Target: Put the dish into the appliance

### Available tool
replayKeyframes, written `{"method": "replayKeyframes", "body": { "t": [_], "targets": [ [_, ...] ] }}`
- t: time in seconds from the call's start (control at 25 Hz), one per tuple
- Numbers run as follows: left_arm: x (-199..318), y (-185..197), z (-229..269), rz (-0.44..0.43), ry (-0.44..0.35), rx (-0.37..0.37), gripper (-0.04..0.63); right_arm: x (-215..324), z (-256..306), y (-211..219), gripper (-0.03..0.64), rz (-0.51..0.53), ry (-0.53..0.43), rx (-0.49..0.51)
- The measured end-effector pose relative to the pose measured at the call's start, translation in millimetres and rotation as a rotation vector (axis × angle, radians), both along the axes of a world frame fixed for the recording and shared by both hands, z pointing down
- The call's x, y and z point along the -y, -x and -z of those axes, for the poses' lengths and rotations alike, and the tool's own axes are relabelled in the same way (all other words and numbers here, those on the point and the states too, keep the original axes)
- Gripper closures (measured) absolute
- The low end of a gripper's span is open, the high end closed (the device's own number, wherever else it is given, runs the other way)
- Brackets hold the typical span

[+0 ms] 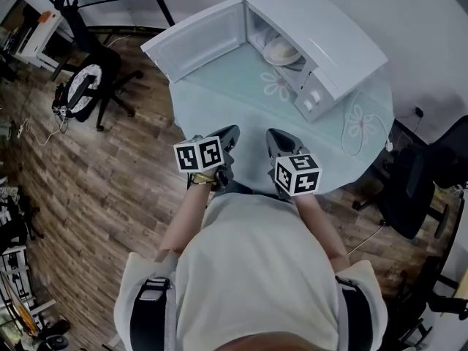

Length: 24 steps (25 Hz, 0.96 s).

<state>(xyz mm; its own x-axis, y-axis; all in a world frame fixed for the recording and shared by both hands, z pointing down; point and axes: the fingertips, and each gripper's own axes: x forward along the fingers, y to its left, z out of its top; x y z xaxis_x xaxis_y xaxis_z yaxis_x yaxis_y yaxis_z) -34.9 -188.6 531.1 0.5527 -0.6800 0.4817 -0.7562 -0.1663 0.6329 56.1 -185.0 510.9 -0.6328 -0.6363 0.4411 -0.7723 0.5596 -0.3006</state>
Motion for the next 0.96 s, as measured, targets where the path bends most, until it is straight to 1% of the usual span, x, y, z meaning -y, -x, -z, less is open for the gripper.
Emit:
{"method": "replayKeyframes", "body": {
  "t": [0.44,0.6,0.96],
  "targets": [
    [-0.5,1.0,2.5,-0.007,-0.003,-0.005,0.586,-6.2,1.3,0.2,0.612,-0.002,-0.009,-0.004],
    [0.2,0.9,-0.6,0.001,0.007,-0.021,0.586,-6.2,-0.4,-1.5,0.612,-0.004,-0.007,-0.007],
    [-5.0,0.0,-3.5,0.006,0.022,-0.024,0.586,-7.1,1.0,-2.6,0.612,-0.006,-0.015,-0.019]
  ]
}}
